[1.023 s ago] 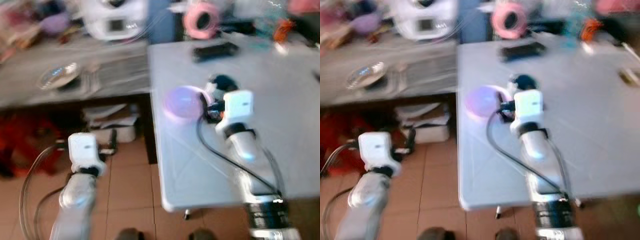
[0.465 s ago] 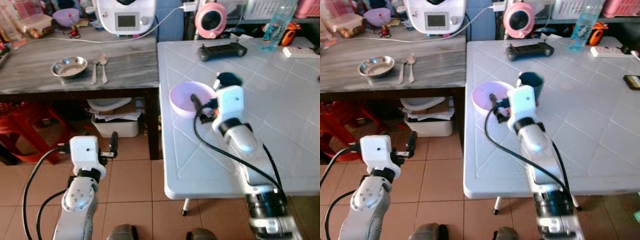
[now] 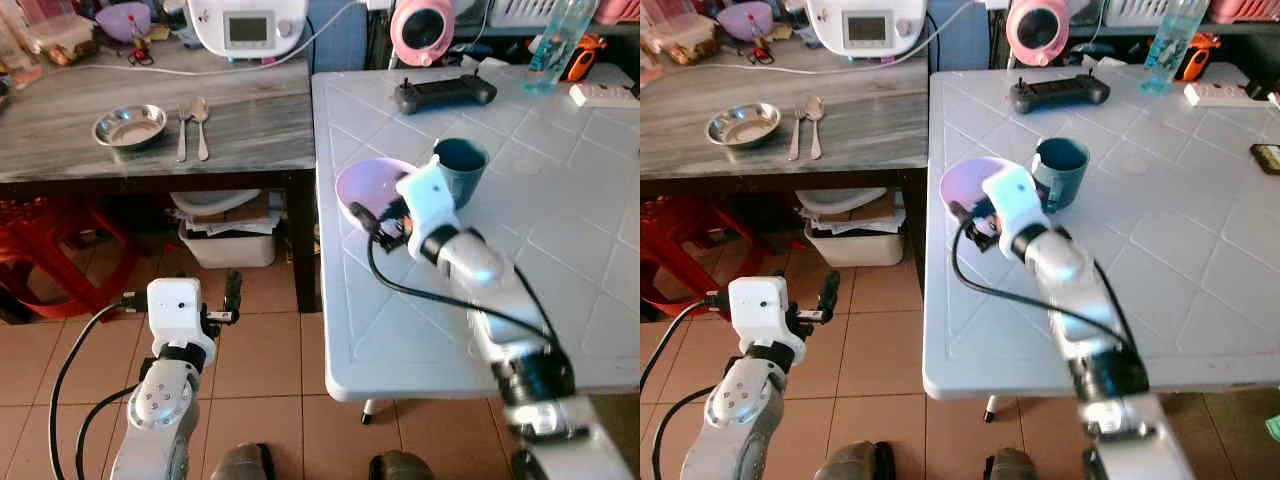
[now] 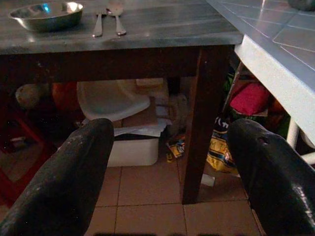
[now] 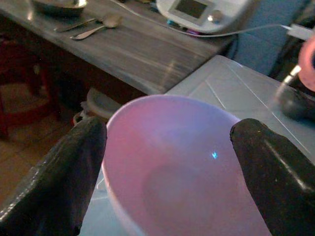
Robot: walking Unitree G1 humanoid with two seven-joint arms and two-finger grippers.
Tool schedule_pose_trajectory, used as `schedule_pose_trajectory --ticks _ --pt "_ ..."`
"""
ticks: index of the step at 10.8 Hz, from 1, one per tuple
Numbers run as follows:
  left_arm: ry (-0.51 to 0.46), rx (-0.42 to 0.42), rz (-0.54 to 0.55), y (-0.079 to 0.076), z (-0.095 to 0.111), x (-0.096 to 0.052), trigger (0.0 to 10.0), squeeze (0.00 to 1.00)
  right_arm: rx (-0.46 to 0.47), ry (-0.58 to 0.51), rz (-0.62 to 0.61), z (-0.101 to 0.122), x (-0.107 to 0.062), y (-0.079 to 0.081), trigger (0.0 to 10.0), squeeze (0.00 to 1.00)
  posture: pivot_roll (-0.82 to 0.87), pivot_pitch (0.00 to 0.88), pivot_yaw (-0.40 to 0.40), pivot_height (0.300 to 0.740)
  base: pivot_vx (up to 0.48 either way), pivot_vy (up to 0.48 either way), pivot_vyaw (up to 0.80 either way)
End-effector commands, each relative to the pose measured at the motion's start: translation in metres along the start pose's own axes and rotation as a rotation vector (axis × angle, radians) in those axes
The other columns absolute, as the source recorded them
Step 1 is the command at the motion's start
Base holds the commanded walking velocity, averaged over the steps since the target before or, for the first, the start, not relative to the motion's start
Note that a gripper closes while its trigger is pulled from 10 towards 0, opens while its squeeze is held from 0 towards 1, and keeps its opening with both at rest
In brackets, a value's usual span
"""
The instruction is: Setting the table
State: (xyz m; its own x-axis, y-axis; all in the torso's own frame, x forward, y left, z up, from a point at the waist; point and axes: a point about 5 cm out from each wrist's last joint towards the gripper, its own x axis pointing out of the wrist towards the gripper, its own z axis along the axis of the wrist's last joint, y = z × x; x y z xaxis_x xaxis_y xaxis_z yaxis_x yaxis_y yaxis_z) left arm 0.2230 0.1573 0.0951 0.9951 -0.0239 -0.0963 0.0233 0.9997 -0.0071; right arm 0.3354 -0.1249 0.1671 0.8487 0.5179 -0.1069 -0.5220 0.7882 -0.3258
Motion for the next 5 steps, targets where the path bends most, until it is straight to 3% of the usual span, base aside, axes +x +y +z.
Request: schedule_pose_trajectory --ticks 1,5 --pt "-0.003 0.018 -0.002 0.002 0.003 -0.001 10.0 0.0 -0.039 -0.001 0.066 0.003 0.004 0.003 10.0 0.0 0.01 0.123 0.042 0.74 0.0 0.0 0.0" --pt "0.012 0.018 -0.008 0.001 0.001 -0.004 10.0 0.0 -0.063 0.068 0.213 -0.006 0.001 0.007 10.0 0.0 0.01 0.129 0.042 0.74 0.0 0.0 0.0"
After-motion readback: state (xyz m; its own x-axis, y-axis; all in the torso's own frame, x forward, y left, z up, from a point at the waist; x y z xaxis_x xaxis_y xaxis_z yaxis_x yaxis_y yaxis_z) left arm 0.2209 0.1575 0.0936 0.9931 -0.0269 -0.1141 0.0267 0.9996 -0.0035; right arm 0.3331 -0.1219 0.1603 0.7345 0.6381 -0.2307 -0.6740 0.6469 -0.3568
